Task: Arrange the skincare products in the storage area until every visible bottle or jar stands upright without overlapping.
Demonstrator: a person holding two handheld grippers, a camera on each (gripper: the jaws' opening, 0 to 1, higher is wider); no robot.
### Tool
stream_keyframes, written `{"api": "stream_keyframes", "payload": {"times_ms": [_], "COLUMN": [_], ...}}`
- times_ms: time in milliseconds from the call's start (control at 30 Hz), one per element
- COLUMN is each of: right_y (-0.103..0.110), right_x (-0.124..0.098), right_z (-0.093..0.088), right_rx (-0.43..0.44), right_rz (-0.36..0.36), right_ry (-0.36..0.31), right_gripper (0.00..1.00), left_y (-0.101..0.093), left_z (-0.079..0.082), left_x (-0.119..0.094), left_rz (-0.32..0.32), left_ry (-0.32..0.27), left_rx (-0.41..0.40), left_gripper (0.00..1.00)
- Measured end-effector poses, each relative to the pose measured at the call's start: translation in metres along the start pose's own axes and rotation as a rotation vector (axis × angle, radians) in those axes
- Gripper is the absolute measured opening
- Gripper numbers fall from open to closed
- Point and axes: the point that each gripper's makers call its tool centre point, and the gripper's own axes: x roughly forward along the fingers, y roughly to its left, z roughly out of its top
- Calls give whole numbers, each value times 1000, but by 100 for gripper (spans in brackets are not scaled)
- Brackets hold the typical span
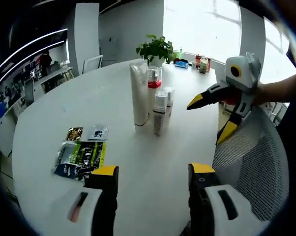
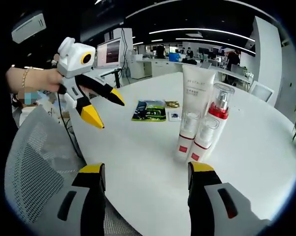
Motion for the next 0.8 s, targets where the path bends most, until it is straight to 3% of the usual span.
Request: {"api": "stream_keyframes", "payload": {"times_ms": [467,800], "right_y": [5,4], "right_x": [-5,-13], "right_z": [-1,2], "right_rx": [-10,12], "right_rz": [-25,-37], "right_ry": [3,-17], "right_gripper": [80,84], "left_y": [20,16], "left_z": [-14,-21], "left_x": [-42,-57], "left_rz": [147,196], "left_ry": [-104,-131], "left_rx": [-172,-238], "left_gripper": [70,78]}}
